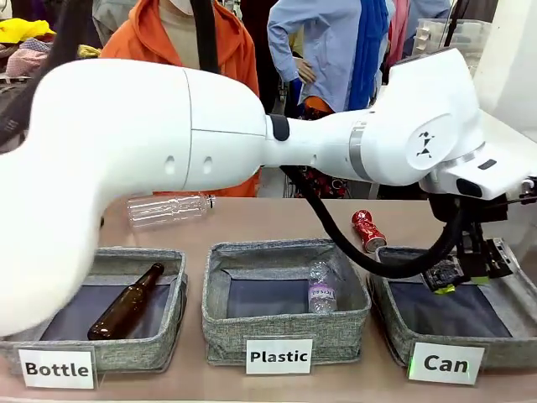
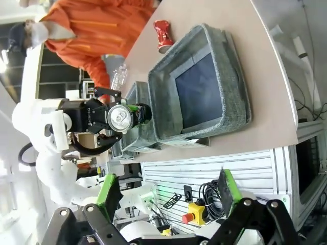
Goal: Sort the can waste into the basket.
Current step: Pick up the can waste from the table and place it in the right Fabric basket.
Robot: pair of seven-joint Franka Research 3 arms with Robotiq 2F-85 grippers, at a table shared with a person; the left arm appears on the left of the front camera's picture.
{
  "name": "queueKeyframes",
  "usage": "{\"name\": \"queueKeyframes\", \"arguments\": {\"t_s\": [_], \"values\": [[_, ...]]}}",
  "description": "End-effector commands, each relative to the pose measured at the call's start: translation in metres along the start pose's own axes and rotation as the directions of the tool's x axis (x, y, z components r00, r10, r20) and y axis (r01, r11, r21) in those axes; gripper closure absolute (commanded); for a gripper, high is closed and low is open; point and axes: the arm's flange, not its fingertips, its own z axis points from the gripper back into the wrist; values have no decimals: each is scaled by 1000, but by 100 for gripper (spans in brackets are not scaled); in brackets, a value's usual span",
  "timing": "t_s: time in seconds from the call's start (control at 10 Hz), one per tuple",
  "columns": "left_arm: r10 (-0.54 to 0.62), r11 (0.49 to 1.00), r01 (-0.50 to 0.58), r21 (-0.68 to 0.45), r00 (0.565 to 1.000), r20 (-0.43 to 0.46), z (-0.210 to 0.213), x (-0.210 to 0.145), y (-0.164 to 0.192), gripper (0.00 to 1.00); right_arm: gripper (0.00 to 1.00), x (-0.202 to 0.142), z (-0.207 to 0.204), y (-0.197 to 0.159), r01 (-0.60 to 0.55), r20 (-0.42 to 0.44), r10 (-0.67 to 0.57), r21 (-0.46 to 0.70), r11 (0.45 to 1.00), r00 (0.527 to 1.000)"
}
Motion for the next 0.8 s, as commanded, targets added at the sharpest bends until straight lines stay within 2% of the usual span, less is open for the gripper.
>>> {"name": "queueKeyframes", "arguments": {"t_s": [0.0, 0.1, 0.2, 0.3, 0.7], "values": [[-2, 1000, 3, 6, 999, -44, 2, 16, 19, 62, 0, -6, 1, 0, 4, 26, -4, -4, 1000, 1000], [-4, 1000, 4, 2, 999, -39, 1, 16, 18, 62, 0, -6, 1, 0, 4, 26, -4, -4, 1000, 1000], [-12, 1000, 12, -4, 999, -46, 2, 15, 17, 55, 0, -6, 1, 0, 4, 26, -4, -4, 1000, 1000], [-30, 1000, 29, -9, 999, -32, 7, 14, 15, 1, 0, -6, 1, 0, 4, 26, -4, -4, 1000, 1000], [-32, 999, 31, -19, 997, -63, 19, 2, 8, 0, 0, -6, 1, 0, 4, 26, -4, -4, 1000, 1000]]}}
